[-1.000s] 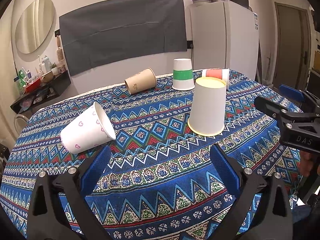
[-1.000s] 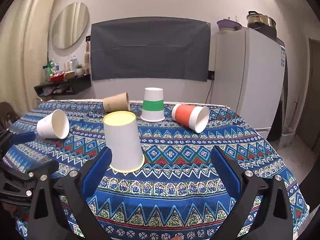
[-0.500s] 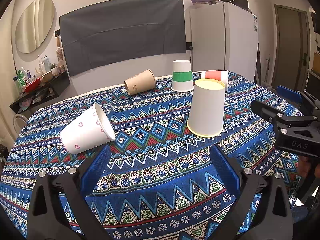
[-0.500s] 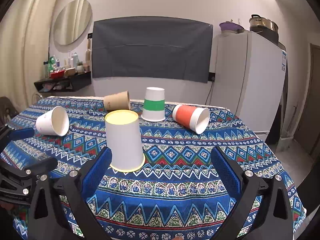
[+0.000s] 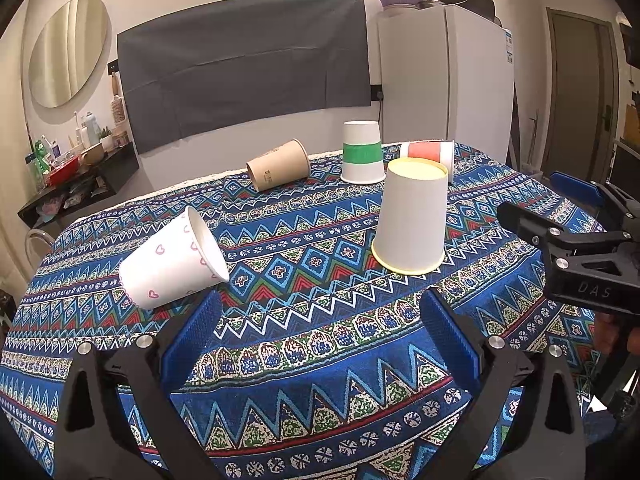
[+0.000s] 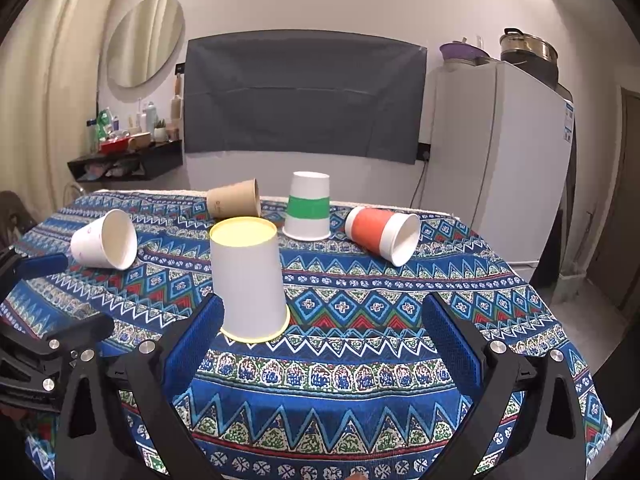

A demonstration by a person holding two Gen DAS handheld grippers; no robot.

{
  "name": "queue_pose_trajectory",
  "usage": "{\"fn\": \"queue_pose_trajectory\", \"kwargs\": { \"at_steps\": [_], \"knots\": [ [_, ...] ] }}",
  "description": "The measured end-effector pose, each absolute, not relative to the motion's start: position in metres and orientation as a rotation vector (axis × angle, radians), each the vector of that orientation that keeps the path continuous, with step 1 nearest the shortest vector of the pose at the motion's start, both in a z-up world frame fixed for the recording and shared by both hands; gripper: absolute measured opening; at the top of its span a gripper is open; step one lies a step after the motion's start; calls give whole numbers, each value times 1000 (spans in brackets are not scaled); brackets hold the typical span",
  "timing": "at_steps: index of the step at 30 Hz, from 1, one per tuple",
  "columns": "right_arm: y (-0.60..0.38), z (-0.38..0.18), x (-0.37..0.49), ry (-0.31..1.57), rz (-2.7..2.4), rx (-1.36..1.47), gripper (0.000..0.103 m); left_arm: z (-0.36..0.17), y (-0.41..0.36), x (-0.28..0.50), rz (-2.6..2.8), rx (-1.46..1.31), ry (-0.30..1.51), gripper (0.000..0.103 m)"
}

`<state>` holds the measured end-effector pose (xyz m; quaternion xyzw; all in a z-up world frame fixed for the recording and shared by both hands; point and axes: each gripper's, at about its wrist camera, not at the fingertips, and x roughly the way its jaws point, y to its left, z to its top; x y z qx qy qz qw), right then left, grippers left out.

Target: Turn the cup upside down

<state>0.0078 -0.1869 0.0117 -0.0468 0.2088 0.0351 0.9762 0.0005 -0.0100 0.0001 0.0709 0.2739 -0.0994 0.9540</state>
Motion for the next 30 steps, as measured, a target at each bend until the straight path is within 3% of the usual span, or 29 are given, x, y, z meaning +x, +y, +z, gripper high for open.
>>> {"fn": "queue_pose_trajectory", "kwargs": {
  "at_steps": [30],
  "knots": [
    [-186,4,27,521,73,-99,95,-6,-6,14,-179,118,630,97]
  ]
}}
